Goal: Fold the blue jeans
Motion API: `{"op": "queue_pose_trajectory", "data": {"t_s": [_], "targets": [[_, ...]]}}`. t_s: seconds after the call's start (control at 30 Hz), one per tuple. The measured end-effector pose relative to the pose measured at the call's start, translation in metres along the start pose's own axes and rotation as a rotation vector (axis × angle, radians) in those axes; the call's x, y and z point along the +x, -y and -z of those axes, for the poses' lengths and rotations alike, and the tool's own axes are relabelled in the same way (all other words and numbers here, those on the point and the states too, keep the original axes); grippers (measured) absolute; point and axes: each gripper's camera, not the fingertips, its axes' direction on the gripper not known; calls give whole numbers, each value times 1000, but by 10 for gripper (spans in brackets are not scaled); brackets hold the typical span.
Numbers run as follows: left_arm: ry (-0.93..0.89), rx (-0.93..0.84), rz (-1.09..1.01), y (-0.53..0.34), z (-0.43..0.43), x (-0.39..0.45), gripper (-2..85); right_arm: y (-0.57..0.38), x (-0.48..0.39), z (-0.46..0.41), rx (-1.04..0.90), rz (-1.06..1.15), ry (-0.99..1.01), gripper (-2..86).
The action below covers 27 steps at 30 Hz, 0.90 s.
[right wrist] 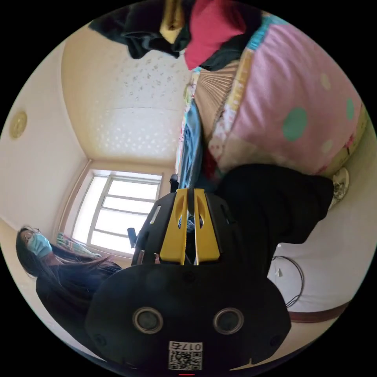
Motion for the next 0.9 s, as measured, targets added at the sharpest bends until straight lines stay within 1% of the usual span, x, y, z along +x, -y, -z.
{"op": "queue_pose_trajectory", "data": {"t_s": [0.03, 0.1, 0.13, 0.2, 0.27, 0.33, 0.4, 0.43, 0.47, 0.5, 0.53, 0.6, 0.63, 0.7, 0.73, 0.8, 0.83, 0.9], "targets": [[-26, -5, -21, 6, -3, 7, 0, 2, -11, -3, -14, 32, 1, 29], [-177, -53, -90, 31, -20, 31, 38, 7, -56, -21, -86, 160, 20, 29], [-216, -68, -94, 37, -27, 37, 57, 7, -66, -28, -109, 188, 26, 29], [-330, -152, -82, 61, -59, 54, 137, 8, -91, -62, -230, 238, 44, 29], [-365, -213, -94, 74, -85, 67, 172, 2, -102, -89, -308, 258, 40, 30], [-339, -264, -110, 80, -111, 78, 182, -7, -107, -111, -351, 261, 36, 30], [-296, -370, -77, 82, -146, 81, 177, -19, -111, -136, -394, 242, 75, 31], [-297, -393, -56, 81, -153, 79, 166, -21, -112, -140, -406, 237, 86, 31], [-323, -410, -12, 78, -163, 71, 143, -25, -114, -148, -440, 234, 97, 31], [-339, -394, 22, 74, -165, 62, 81, -27, -116, -152, -479, 234, 82, 31], [-350, -387, 24, 73, -165, 59, 50, -27, -117, -153, -502, 237, 64, 31], [-343, -368, 44, 70, -162, 44, 23, -17, -119, -151, -608, 188, -34, 32], [-340, -363, 50, 69, -161, 41, 20, -13, -119, -150, -629, 169, -64, 33], [-365, -336, 68, 68, -155, 30, 11, 9, -125, -145, -663, 122, -263, 37], [-380, -327, 68, 68, -153, 28, 10, 16, -128, -145, -655, 129, -326, 38], [-423, -301, 61, 68, -147, 24, 5, 58, -145, -147, -565, 178, -499, 57], [-428, -296, 59, 69, -146, 24, 4, 71, -149, -149, -530, 187, -515, 64], [-441, -286, 42, 72, -141, 25, 1, 132, -164, -168, -419, 238, -475, 88]]}}
